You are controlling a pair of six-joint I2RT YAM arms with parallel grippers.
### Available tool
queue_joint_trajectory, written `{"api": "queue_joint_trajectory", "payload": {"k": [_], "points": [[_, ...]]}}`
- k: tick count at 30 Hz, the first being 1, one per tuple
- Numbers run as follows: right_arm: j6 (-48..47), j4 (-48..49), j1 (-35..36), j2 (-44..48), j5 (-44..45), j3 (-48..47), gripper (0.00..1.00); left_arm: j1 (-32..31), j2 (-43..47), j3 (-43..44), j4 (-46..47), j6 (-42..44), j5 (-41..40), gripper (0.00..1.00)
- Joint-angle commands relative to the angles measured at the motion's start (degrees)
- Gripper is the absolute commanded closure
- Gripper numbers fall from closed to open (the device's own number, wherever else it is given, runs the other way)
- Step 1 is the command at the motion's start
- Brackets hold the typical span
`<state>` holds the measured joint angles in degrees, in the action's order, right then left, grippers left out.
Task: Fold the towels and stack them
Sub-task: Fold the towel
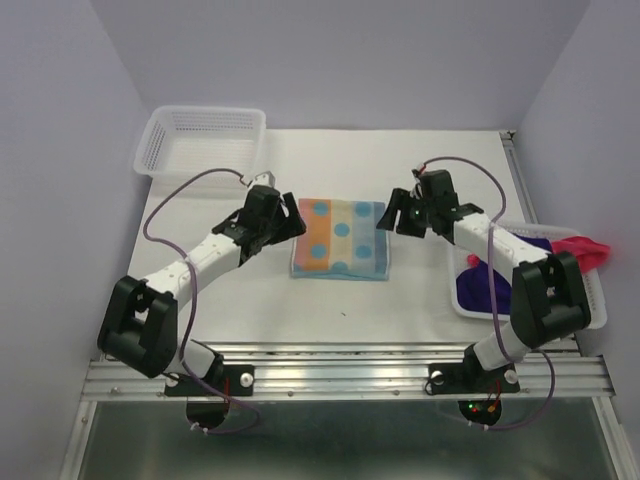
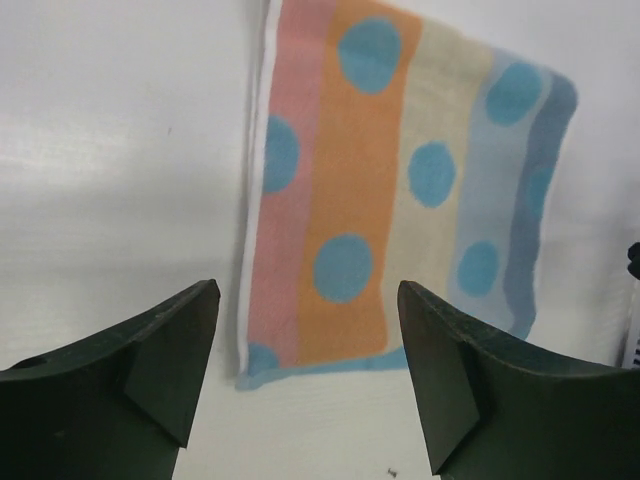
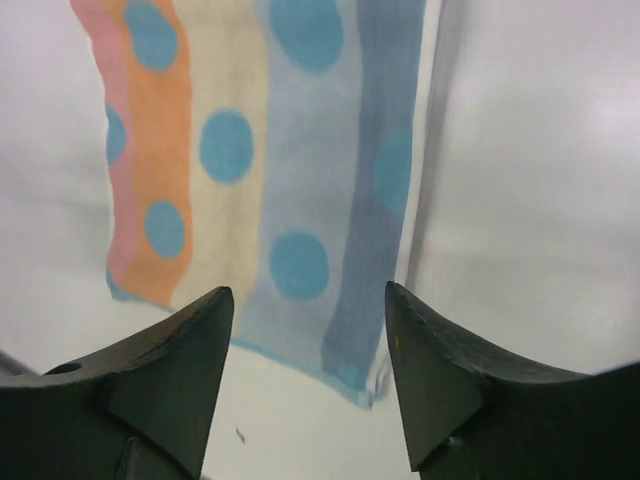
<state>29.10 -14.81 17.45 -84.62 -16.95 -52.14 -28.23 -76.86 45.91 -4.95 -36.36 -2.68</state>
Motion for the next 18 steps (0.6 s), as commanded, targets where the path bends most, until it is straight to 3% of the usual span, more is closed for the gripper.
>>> {"api": "queue_joint_trajectory", "payload": {"k": [1, 7, 18], "points": [[-5.0, 0.0, 0.2, -7.7, 9.2, -13.6, 0.34, 2.4, -7.5, 11.9, 1.3, 5.9, -1.2, 0.17], [-11.8, -4.6, -0.4, -24.3, 12.6, -30.9, 0.48, 4.0, -22.4, 27.5, -2.3, 10.7, 0.0, 0.23], [-14.2, -5.7, -2.9, -36.9, 10.3, -40.3, 0.55, 6.7, -40.1, 43.5, -6.0, 13.4, 2.3, 0.33]]}}
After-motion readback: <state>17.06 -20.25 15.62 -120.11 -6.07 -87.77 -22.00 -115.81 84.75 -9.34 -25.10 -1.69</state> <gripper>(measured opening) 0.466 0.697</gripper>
